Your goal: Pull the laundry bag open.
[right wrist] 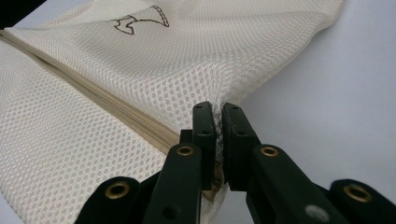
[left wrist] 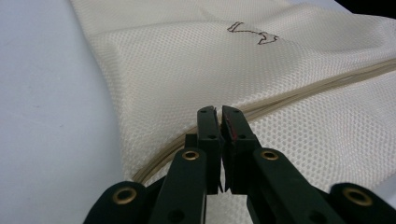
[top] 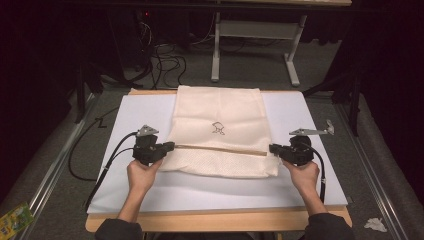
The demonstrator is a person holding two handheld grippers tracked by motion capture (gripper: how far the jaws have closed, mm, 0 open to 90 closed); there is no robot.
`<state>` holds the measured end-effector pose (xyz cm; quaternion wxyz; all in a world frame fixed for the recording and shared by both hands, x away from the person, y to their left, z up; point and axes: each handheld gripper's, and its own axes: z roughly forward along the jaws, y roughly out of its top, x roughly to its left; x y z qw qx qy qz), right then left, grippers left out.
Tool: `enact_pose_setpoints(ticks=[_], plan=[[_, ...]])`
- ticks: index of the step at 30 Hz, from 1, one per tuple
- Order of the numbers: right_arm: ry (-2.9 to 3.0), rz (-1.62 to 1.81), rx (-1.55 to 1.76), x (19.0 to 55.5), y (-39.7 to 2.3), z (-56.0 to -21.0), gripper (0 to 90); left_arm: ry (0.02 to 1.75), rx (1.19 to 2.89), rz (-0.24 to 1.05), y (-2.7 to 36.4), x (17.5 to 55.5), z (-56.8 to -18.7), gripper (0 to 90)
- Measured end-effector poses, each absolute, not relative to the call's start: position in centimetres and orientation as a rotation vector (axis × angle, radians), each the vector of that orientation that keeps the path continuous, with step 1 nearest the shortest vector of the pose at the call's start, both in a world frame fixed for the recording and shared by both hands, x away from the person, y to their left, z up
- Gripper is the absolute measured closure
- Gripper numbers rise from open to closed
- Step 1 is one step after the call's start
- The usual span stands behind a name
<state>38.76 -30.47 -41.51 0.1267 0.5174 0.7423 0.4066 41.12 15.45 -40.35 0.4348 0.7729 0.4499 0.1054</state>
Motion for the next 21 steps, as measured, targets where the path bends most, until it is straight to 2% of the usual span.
enact_pose_setpoints(ticks=[21], plan=[[2.162,1.183,1.499,39.00,-30.69,-41.16,86.4,1.143,1.911,0.281,16.28,41.28,-40.25,87.0]])
